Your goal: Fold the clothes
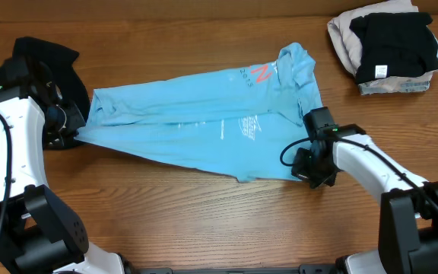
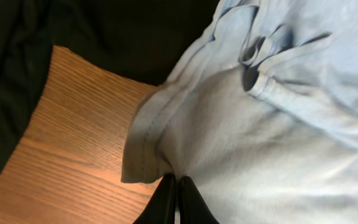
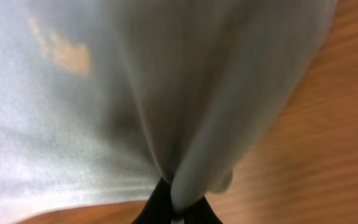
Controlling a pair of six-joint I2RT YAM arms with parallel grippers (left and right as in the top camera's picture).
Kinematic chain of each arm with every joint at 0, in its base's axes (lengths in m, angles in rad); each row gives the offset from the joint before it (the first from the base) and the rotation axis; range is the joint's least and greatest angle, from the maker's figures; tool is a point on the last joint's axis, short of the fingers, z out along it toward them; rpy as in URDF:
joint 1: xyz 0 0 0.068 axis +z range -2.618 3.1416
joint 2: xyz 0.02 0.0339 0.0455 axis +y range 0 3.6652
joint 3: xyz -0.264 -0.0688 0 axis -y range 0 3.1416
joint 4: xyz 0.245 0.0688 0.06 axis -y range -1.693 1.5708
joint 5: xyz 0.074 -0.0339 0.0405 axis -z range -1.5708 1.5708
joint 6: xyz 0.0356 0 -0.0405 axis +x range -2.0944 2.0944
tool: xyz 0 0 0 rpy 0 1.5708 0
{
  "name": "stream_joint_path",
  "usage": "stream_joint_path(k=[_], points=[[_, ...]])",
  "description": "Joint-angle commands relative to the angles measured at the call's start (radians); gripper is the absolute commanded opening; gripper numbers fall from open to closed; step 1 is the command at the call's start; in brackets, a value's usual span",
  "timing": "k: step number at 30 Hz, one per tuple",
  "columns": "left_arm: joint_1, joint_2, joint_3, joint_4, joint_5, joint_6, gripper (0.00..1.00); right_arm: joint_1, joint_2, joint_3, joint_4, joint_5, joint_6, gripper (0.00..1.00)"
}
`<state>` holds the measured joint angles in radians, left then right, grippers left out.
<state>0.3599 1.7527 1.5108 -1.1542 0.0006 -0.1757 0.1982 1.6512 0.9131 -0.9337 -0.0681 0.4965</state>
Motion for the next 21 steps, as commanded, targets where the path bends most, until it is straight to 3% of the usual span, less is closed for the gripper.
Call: stream_joint_path(k=[1, 5, 8, 16, 17, 19, 20, 21], points=[[-0.005, -0.008, 0.098, -0.037, -0.011, 0.028, 0.04, -0.02, -0.086, 0.115, -0.171, 0.022, -0.034, 0.04], [-0.005, -0.008, 0.169, -0.091, -0.011, 0.046, 0.04, -0.02, -0.127, 0.259, -0.407, 0.016, -0.123, 0.04], [-0.006, -0.008, 0.181, -0.092, -0.011, 0.05, 0.04, -0.02, -0.124, 0.339, -0.434, 0.015, -0.158, 0.04], [-0.009, -0.007, 0.143, 0.032, -0.007, 0.049, 0.04, -0.02, -0.044, 0.353, 0.019, 0.015, -0.199, 0.05], [-0.01, -0.007, 0.141, 0.045, -0.007, 0.049, 0.04, -0.02, -0.023, 0.353, 0.081, 0.015, -0.199, 0.15], [-0.013, -0.007, 0.139, 0.064, -0.007, 0.049, 0.04, -0.02, 0.008, 0.353, 0.16, 0.014, -0.198, 0.78], [-0.014, -0.007, 0.14, 0.071, -0.007, 0.049, 0.04, -0.02, 0.017, 0.354, 0.175, 0.014, -0.197, 0.94], [-0.016, -0.007, 0.139, 0.075, -0.007, 0.049, 0.04, -0.02, 0.02, 0.357, 0.17, 0.012, -0.187, 1.0]])
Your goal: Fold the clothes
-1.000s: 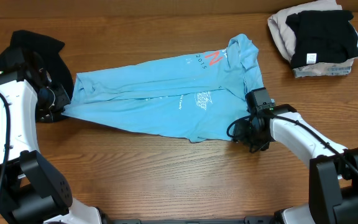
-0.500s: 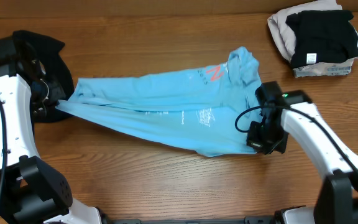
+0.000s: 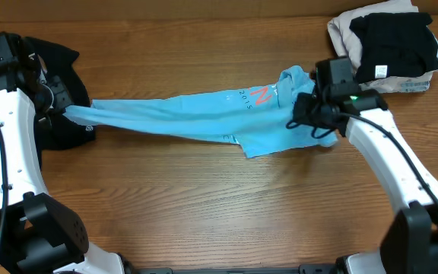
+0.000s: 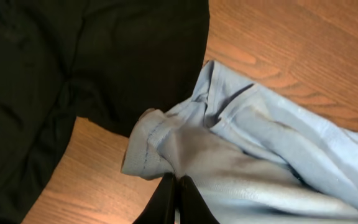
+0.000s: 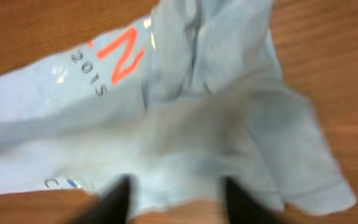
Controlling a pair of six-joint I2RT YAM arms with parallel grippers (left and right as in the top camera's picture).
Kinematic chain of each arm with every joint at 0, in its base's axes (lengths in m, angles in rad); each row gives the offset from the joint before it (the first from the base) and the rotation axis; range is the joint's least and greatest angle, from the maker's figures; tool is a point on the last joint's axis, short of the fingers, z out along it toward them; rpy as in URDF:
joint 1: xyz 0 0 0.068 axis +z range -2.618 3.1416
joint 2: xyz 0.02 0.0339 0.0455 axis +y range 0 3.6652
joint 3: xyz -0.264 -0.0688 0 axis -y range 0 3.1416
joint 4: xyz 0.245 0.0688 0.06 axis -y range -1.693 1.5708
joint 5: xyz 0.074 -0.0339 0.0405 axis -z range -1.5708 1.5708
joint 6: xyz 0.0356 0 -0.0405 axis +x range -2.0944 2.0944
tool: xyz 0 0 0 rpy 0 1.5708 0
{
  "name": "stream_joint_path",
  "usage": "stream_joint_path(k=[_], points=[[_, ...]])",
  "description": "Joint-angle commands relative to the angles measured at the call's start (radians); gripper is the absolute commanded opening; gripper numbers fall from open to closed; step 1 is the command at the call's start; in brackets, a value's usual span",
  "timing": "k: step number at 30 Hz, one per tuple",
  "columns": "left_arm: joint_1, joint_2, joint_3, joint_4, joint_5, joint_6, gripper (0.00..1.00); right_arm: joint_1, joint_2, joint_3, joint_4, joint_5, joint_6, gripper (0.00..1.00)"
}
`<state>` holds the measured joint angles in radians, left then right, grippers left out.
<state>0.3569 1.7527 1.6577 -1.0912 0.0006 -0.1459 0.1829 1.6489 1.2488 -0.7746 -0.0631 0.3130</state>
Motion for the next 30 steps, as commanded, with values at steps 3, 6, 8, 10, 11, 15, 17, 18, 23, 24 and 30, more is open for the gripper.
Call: stream_joint_path(k=[3, 6, 8, 10, 11, 15, 17, 18, 23, 24, 30], points=[[-0.015, -0.007, -0.007, 0.012, -0.008, 0.019, 0.04, -0.005, 0.017, 0.028, -0.066, -0.001, 0.002, 1.0], [-0.015, -0.007, -0.007, 0.016, -0.009, 0.019, 0.04, -0.003, 0.014, 0.024, -0.151, -0.008, 0.005, 0.99], [-0.015, -0.007, -0.008, 0.021, -0.008, 0.019, 0.04, 0.006, 0.016, 0.006, -0.174, -0.014, 0.005, 0.95], [-0.015, -0.007, -0.007, 0.025, -0.008, 0.019, 0.04, 0.023, 0.016, -0.03, -0.159, -0.017, 0.006, 0.88], [-0.015, -0.007, -0.007, 0.027, -0.008, 0.019, 0.04, 0.029, 0.016, -0.05, -0.143, -0.016, 0.015, 0.85], [-0.016, -0.007, -0.007, 0.028, -0.007, 0.019, 0.04, 0.066, 0.019, -0.158, -0.017, -0.023, 0.058, 0.77], [-0.016, -0.007, -0.008, 0.027, -0.008, 0.019, 0.04, 0.083, 0.028, -0.209, 0.051, -0.03, 0.058, 0.77], [-0.015, -0.007, -0.008, 0.026, -0.008, 0.019, 0.04, 0.09, 0.035, -0.226, 0.076, -0.03, 0.058, 0.77], [-0.015, -0.007, -0.008, 0.026, -0.008, 0.019, 0.04, 0.123, 0.103, -0.279, 0.211, -0.026, 0.057, 0.77], [-0.015, -0.007, -0.008, 0.026, -0.008, 0.019, 0.04, 0.123, 0.116, -0.279, 0.228, -0.026, 0.057, 0.77], [-0.017, -0.007, -0.008, 0.027, -0.009, 0.019, 0.04, 0.123, 0.193, -0.279, 0.292, -0.014, 0.058, 0.74]])
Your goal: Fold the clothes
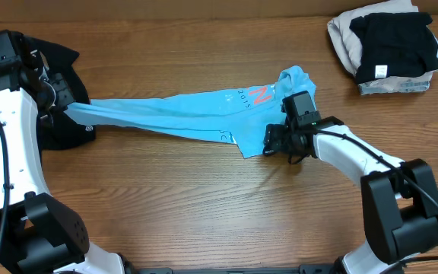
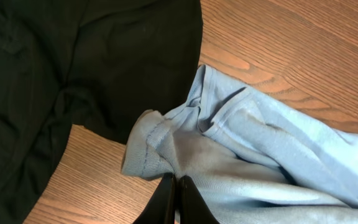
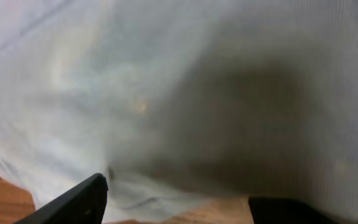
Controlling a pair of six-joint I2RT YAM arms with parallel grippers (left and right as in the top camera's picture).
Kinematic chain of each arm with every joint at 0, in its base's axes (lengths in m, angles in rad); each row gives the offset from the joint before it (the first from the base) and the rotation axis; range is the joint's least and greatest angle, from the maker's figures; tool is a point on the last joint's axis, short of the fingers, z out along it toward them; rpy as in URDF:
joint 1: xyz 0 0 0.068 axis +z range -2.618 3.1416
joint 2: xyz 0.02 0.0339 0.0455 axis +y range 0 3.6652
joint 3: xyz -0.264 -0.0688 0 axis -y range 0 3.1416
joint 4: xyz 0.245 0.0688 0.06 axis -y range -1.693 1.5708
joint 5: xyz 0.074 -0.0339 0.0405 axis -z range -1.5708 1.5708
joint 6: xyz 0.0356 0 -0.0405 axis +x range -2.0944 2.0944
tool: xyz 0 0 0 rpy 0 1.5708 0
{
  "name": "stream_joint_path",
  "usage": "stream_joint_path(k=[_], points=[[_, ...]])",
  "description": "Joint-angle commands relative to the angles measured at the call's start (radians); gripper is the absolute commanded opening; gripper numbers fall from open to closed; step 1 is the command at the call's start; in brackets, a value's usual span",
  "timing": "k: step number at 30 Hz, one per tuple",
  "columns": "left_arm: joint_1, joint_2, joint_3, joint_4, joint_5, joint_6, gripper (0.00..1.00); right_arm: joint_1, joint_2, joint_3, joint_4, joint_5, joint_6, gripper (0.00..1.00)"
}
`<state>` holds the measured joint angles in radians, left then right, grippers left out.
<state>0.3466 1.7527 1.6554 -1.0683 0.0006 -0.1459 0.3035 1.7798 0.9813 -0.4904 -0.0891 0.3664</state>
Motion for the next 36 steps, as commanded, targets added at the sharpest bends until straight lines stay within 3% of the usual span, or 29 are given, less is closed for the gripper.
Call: stream_joint_path(k=[1, 3, 8, 12, 20, 28, 31, 36], points=[[-0.007, -0.007, -0.005, 0.004, -0.009, 0.019, 0.04, 0.002, 0.066, -0.012, 0.008, 0.022, 0.009, 0.71], [-0.007, -0.007, -0.005, 0.004, -0.011, 0.019, 0.04, 0.0, 0.072, -0.012, 0.006, 0.063, 0.033, 0.66], [-0.007, -0.007, -0.005, 0.005, -0.01, 0.019, 0.04, -0.003, 0.072, -0.011, -0.026, 0.069, 0.036, 0.27], [-0.007, -0.007, -0.005, 0.001, -0.007, 0.019, 0.04, -0.006, 0.066, 0.008, -0.098, 0.058, 0.054, 0.04], [-0.005, -0.008, 0.031, -0.037, -0.008, 0.019, 0.04, -0.034, -0.056, 0.138, -0.396, 0.043, 0.073, 0.04], [0.009, -0.008, 0.164, -0.245, -0.011, 0.044, 0.04, -0.071, -0.266, 0.301, -0.823, 0.044, 0.062, 0.04], [0.008, -0.008, 0.181, -0.29, -0.011, 0.066, 0.04, -0.071, -0.317, 0.314, -0.88, 0.044, 0.052, 0.12], [0.008, -0.008, 0.18, -0.3, -0.01, 0.065, 0.04, -0.071, -0.329, 0.312, -0.849, 0.055, 0.049, 0.12]])
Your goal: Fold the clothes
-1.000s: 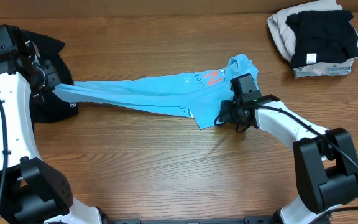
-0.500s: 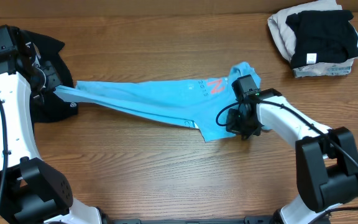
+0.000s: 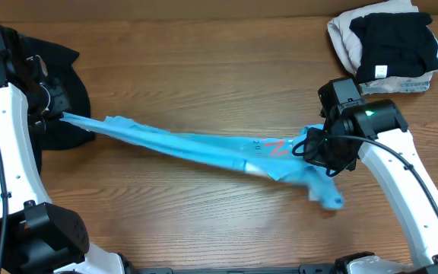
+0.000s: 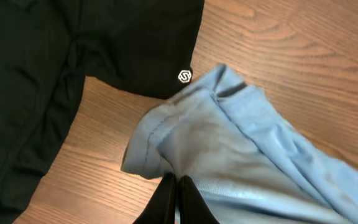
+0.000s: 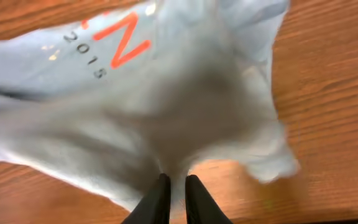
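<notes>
A light blue T-shirt (image 3: 204, 148) with a red N and "2015" print is stretched in a narrow band across the table, lifted at both ends. My left gripper (image 3: 58, 116) is shut on its left end; the wrist view shows the hem (image 4: 160, 143) bunched at the closed fingertips (image 4: 178, 193). My right gripper (image 3: 318, 148) is shut on the right part of the shirt (image 5: 166, 106), the fabric pinched between its fingers (image 5: 159, 199). A loose sleeve (image 3: 327, 198) hangs below the right gripper.
A black garment (image 3: 55, 84) lies crumpled at the far left, right behind the left gripper, also seen as black garment (image 4: 73, 56). A stack of folded clothes (image 3: 390, 46), beige under black, sits at the back right corner. Wooden table (image 3: 204, 228) all around.
My right gripper, then open on the shirt near the table's middle, is now shut on it and raised further right and forward. The shirt has swung toward the front; the left gripper keeps its hold.
The shirt lay spread flat with both grippers shut on its edges. Then both ends were lifted and the shirt hung bunched; the right gripper stood open by the collar. Then it lay open on the shirt's lower edge. Now it grips again, shirt stretched diagonally.
</notes>
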Controlling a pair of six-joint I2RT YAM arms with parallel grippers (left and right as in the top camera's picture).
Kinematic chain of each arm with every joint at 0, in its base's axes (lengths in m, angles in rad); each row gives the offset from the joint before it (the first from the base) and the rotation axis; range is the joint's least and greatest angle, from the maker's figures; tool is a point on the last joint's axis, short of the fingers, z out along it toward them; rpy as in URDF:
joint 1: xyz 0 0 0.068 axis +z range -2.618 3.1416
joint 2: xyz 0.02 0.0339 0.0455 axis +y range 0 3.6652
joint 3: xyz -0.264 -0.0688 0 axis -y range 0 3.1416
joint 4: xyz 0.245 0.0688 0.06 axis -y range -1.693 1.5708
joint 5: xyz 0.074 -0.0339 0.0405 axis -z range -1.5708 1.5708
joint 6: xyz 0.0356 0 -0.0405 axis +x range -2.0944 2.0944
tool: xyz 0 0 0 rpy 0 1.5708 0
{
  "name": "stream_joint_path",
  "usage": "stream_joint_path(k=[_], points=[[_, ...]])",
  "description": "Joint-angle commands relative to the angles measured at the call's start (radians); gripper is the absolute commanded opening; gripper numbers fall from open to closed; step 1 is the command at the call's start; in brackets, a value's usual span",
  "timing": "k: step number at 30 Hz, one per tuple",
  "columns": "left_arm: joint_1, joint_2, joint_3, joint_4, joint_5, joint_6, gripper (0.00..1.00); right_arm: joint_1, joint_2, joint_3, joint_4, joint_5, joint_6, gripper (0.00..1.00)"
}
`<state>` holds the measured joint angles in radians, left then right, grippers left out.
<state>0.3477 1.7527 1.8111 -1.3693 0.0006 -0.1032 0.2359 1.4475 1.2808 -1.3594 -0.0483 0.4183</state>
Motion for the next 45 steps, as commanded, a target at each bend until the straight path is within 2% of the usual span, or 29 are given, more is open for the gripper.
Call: stream_joint_path(k=[1, 5, 10, 11, 15, 18, 20, 26, 33, 35, 39, 41, 43, 45], points=[[0.007, -0.008, 0.024, 0.001, -0.011, 0.023, 0.04, -0.003, 0.004, 0.011, 0.028, 0.014, -0.003, 0.11], [0.007, -0.008, 0.024, 0.001, -0.011, 0.03, 0.04, -0.002, 0.004, 0.008, 0.045, 0.014, -0.003, 0.04], [0.007, -0.008, 0.024, 0.001, -0.008, 0.029, 0.04, 0.001, 0.004, -0.009, 0.018, -0.013, -0.003, 0.05], [0.007, -0.008, 0.024, 0.001, -0.007, 0.029, 0.04, 0.007, 0.005, -0.02, 0.024, -0.024, -0.01, 0.08], [0.007, -0.008, 0.024, 0.005, -0.007, 0.029, 0.04, 0.072, 0.016, -0.093, 0.105, -0.042, -0.034, 0.38], [0.005, -0.008, 0.024, 0.006, -0.007, 0.029, 0.04, 0.135, 0.04, -0.165, 0.205, -0.04, -0.049, 0.54], [0.005, -0.008, 0.024, 0.007, -0.007, 0.029, 0.04, 0.17, 0.069, -0.229, 0.299, -0.039, -0.048, 0.56], [0.005, -0.008, 0.024, 0.008, -0.007, 0.029, 0.04, 0.174, 0.119, -0.332, 0.445, -0.04, -0.052, 0.58], [0.005, -0.008, 0.024, 0.009, -0.007, 0.029, 0.04, 0.174, 0.124, -0.374, 0.515, -0.087, -0.083, 0.5], [0.005, -0.008, 0.024, 0.009, -0.007, 0.029, 0.04, 0.175, 0.124, -0.374, 0.522, -0.104, -0.087, 0.42], [0.005, -0.008, 0.024, 0.009, -0.007, 0.029, 0.04, 0.175, 0.124, -0.378, 0.519, -0.14, -0.113, 0.34], [0.005, -0.008, 0.024, 0.008, -0.007, 0.029, 0.04, 0.175, 0.124, -0.378, 0.515, -0.14, -0.113, 0.24], [0.005, -0.008, 0.024, 0.008, -0.007, 0.029, 0.04, 0.174, 0.124, -0.377, 0.512, -0.14, -0.112, 0.04], [0.005, -0.008, 0.024, 0.009, -0.007, 0.029, 0.04, 0.174, 0.124, -0.373, 0.505, -0.139, -0.112, 0.04]])
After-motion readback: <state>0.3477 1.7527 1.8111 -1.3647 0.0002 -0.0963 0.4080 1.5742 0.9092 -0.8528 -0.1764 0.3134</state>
